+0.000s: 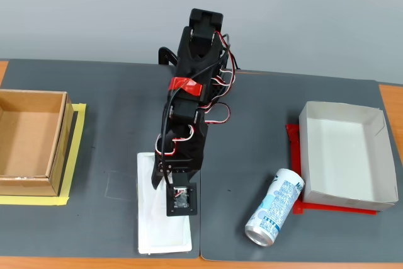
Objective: Pick the sandwich and put it in the gray box
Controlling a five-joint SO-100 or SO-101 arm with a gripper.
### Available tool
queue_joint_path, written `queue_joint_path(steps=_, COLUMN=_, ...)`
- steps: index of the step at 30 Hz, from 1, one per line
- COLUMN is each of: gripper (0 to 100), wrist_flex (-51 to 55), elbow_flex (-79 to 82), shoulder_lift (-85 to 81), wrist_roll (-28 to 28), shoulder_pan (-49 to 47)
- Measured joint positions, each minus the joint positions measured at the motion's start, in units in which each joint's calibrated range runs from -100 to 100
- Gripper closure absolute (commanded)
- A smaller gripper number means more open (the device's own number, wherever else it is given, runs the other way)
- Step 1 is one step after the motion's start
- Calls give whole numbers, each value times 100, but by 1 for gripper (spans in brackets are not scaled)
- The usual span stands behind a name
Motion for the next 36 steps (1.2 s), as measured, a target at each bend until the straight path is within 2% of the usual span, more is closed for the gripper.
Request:
queue_joint_path(steps=18, gripper=98, wrist_flex=0, elbow_flex=0, shoulder_lift=-102, wrist_roll=0, shoulder_pan=7)
queue_joint_path(steps=36, gripper=98, wrist_flex=9, elbow_flex=18, shoulder_lift=-510, wrist_roll=-44, shoulder_pan=-81)
